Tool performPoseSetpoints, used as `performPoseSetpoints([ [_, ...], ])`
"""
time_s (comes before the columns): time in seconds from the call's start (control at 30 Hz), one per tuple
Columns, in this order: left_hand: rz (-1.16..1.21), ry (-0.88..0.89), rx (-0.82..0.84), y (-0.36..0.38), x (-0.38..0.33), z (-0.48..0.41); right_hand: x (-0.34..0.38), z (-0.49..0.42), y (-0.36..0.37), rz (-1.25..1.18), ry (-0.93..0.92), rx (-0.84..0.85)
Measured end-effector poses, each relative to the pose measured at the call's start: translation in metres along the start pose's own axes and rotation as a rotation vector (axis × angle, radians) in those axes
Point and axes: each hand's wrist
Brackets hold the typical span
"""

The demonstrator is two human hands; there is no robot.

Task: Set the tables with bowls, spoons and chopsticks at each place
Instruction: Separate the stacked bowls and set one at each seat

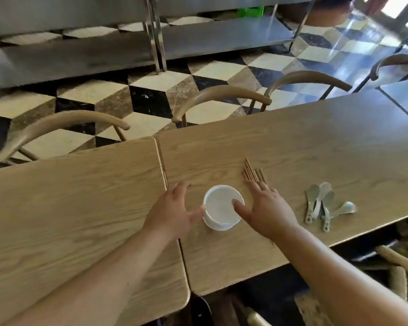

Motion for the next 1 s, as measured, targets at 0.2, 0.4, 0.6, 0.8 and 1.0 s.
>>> performPoseSetpoints([
  [0.2, 0.223, -0.169, 0.127, 0.041, -0.003, -0.012, -0.01, -0.017, 0.029, -0.201, 0.178, 0.101],
  [0.4, 0.448, -0.307, 0.185, 0.063, -0.007, -0.021, -0.012, -0.034, 0.045, -0.479, 0.354, 0.211],
  [0.6, 0.621, -0.468, 0.247, 0.08, -0.005, -0.028, -0.009, -0.042, 0.055, -0.724, 0.509, 0.306],
  [0.8, 0.766, -0.566, 0.308, 0.085, -0.011, -0.029, -0.005, -0.045, 0.058, -0.753, 0.592, 0.364],
  [1.0, 0.909, -0.615, 0.379, 0.084, -0.012, -0.026, -0.003, -0.047, 0.061, -0.821, 0.624, 0.389],
])
Point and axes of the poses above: each hand's wrist, its own z-axis away from the middle knuckle, its own y-axis out of the palm, x = y × z, and after that the axes turned 4 degrees about -x, right-handed
